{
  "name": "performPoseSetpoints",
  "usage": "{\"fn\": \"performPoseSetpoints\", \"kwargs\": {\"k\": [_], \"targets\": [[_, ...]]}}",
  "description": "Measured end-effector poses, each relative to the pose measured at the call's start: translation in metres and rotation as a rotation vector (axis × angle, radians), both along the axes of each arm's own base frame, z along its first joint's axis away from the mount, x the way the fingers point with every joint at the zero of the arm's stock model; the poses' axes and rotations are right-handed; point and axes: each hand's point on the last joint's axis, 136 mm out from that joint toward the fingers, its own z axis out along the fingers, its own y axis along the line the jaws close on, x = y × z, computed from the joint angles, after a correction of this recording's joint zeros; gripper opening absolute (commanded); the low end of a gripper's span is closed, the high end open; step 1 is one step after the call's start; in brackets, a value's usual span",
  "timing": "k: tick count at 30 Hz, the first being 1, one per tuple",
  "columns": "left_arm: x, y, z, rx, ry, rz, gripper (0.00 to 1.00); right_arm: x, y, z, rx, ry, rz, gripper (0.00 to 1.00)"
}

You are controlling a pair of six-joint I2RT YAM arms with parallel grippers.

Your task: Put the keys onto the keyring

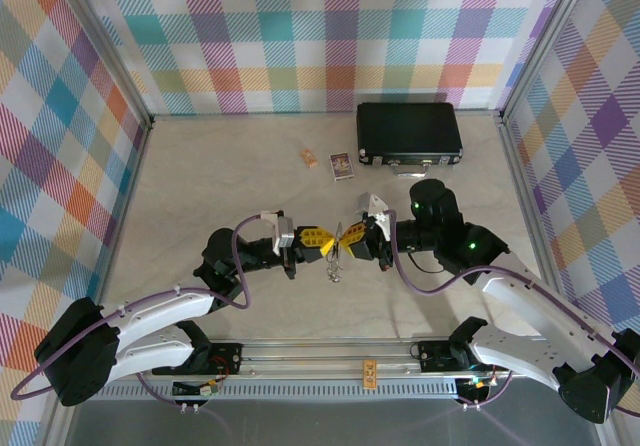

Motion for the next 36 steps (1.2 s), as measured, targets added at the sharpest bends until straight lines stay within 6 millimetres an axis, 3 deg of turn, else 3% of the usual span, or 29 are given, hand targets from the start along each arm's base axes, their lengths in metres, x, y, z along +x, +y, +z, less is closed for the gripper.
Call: {"fn": "performPoseSetpoints", "kwargs": {"k": [3,8,14,26,36], "targets": [[-0.001,0.002,0.004,-0.014,-0.002,0.001,0.00,0.001,0.000,-0.001,-0.002,0.006,-0.007,0.24],[-0.005,0.007,0.018,-0.055,-0.037,0.005,0.00,0.002,-0.002,-0.011,-0.017,0.031,-0.025,0.27],[-0.005,0.007,0.019,-0.060,-0.042,0.007,0.00,-0.002,-0.008,-0.010,0.006,0.027,-0.052,0.33],[-0.002,0.005,0.015,-0.051,-0.031,0.012,0.00,0.000,-0.004,0.012,0.110,0.004,-0.062,0.33],[-0.001,0.005,0.015,-0.054,-0.021,0.012,0.00,0.003,0.006,0.000,0.082,0.025,-0.054,0.32]]}}
